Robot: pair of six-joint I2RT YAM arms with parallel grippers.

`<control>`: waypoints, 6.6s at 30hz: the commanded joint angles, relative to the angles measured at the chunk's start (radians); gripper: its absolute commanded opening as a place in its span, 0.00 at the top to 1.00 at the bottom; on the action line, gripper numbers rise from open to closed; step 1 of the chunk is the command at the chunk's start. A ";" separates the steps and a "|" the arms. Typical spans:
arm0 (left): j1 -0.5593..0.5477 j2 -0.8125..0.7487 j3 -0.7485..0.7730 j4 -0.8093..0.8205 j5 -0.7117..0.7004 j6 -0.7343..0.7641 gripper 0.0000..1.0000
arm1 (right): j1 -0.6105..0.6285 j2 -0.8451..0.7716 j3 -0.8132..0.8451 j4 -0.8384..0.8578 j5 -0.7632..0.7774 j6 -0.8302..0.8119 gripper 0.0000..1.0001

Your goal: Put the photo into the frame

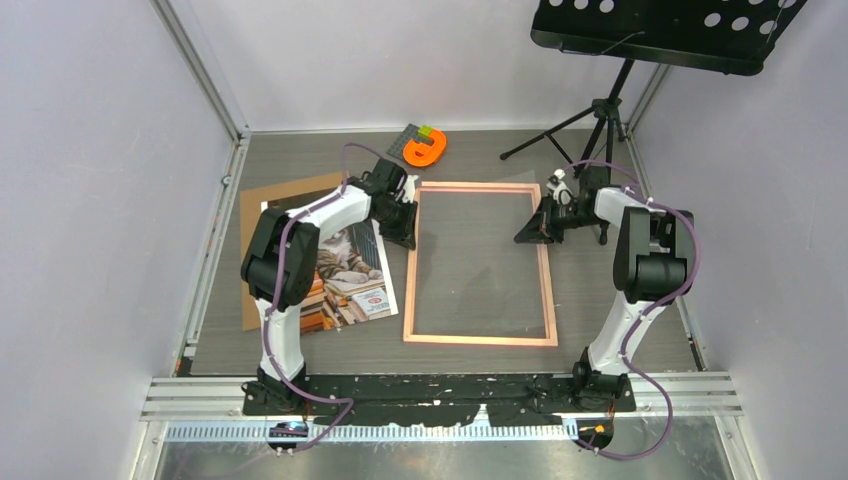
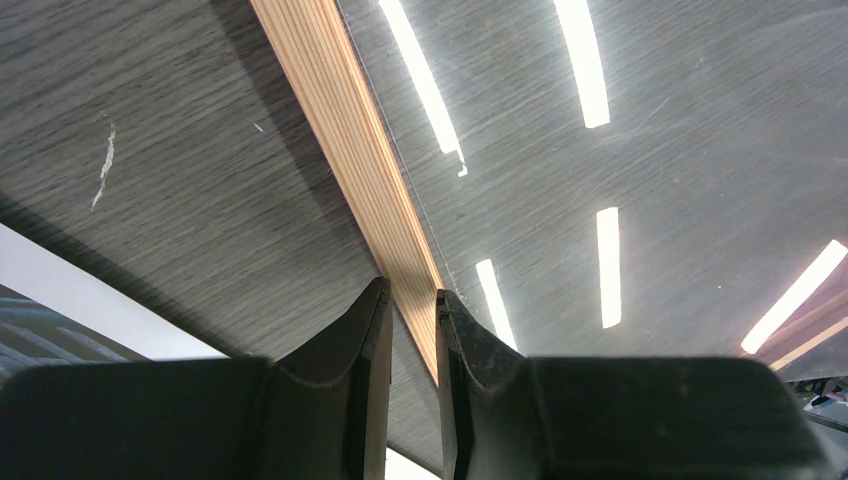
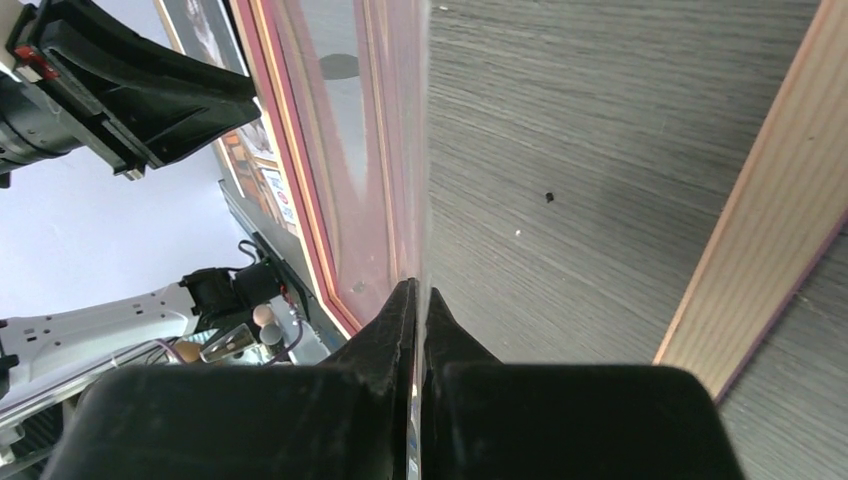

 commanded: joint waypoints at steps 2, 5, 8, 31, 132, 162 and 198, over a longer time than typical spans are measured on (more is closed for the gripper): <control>-0.002 -0.008 -0.009 0.034 0.033 -0.012 0.79 | 0.020 0.005 -0.012 0.060 0.051 0.000 0.94; -0.002 -0.011 -0.013 0.036 0.032 -0.016 0.79 | 0.029 0.004 -0.019 0.076 0.055 0.016 0.94; -0.003 -0.011 -0.017 0.039 0.028 -0.019 0.79 | 0.037 0.006 -0.019 0.079 0.050 0.032 0.94; -0.026 -0.017 -0.030 0.031 -0.025 -0.007 0.81 | 0.036 0.005 -0.033 0.074 -0.076 0.148 0.94; 0.011 -0.036 -0.106 0.109 0.095 -0.017 0.96 | -0.013 -0.140 -0.199 0.507 -0.338 0.541 0.94; 0.005 -0.036 -0.103 0.107 0.067 -0.007 0.96 | -0.050 -0.136 -0.131 0.290 -0.321 0.363 0.94; 0.000 -0.034 -0.099 0.102 0.060 -0.006 0.96 | -0.018 -0.158 -0.211 0.585 -0.363 0.612 0.94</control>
